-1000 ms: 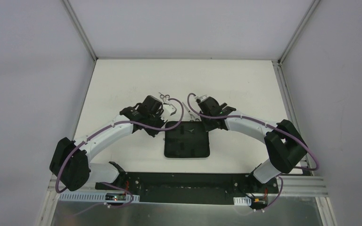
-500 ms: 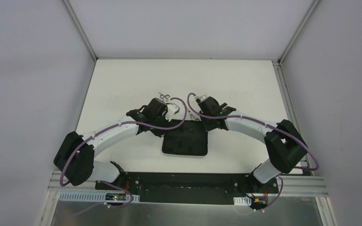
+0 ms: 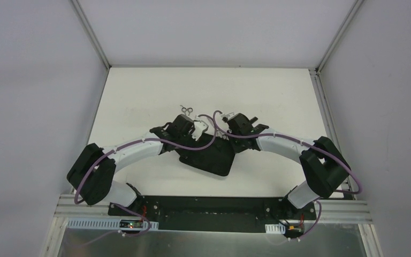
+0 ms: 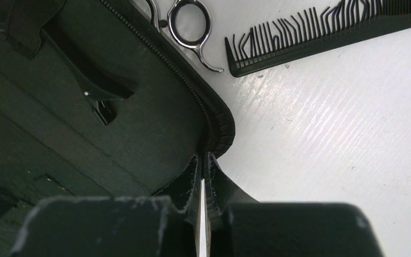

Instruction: Sort the hair-cutting tools

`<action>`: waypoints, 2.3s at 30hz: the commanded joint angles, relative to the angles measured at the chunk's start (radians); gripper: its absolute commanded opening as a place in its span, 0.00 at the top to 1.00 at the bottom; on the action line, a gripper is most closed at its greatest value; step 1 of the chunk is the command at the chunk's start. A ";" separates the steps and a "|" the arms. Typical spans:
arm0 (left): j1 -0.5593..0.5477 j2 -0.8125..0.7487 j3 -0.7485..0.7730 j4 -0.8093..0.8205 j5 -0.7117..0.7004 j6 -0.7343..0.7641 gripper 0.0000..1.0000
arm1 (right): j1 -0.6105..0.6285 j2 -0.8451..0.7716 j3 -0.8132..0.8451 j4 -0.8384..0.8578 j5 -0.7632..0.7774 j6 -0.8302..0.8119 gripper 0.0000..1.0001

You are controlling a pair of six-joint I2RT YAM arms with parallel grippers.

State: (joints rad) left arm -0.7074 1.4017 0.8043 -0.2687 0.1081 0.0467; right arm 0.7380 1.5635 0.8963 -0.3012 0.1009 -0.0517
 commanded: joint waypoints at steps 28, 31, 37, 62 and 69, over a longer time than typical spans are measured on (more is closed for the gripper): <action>-0.036 0.044 0.048 0.046 -0.040 0.144 0.93 | -0.105 -0.041 -0.032 0.120 -0.290 -0.400 1.00; -0.028 0.064 0.062 0.045 -0.031 0.195 0.90 | -0.103 -0.046 -0.036 0.120 -0.303 -0.411 1.00; -0.009 0.064 0.070 0.044 -0.005 0.342 0.85 | -0.104 -0.056 -0.046 0.118 -0.321 -0.428 1.00; -0.069 0.056 0.045 0.107 -0.007 0.262 1.00 | -0.063 -0.077 -0.047 0.136 -0.311 -0.372 1.00; -0.106 0.043 -0.029 0.180 -0.099 0.218 0.94 | -0.063 -0.078 -0.060 0.162 -0.306 -0.358 1.00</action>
State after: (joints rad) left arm -0.8001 1.4601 0.7864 -0.1699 0.0673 0.3176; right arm 0.6632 1.5192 0.8284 -0.1925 -0.1852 -0.4290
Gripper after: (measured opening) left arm 0.040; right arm 0.009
